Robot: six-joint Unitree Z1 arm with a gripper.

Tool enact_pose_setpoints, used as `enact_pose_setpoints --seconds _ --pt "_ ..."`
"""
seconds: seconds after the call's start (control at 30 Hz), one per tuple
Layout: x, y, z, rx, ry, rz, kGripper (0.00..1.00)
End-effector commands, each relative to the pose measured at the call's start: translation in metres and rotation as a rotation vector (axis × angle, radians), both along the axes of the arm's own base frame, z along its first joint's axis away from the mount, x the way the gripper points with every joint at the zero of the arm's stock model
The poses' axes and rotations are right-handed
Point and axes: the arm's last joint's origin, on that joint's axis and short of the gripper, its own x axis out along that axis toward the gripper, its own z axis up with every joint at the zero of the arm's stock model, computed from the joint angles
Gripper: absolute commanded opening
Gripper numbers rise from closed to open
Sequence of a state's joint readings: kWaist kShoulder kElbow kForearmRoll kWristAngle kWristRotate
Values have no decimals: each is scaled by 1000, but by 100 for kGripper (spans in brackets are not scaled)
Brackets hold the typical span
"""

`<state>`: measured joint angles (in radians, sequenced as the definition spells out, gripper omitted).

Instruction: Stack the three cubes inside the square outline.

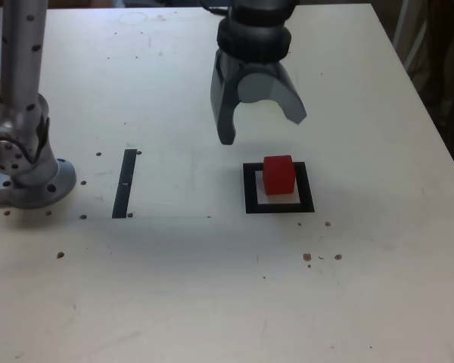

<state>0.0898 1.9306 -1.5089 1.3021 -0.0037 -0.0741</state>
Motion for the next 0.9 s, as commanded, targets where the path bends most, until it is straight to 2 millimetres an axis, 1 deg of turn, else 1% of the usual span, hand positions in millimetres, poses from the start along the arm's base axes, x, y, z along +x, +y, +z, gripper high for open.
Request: enact_pose_setpoints --seconds 0.0,0.2,0.4,0.57,0.7,0.87 --pt "-2 15 10 -5 -27 13 99" --pt "-2 61 26 16 -76 57 97" --pt "-12 106 28 16 -84 148 97" --pt "-21 142 34 62 -105 229 98" --pt "-25 172 33 83 -113 285 99" --pt "-28 202 28 107 -105 344 99"
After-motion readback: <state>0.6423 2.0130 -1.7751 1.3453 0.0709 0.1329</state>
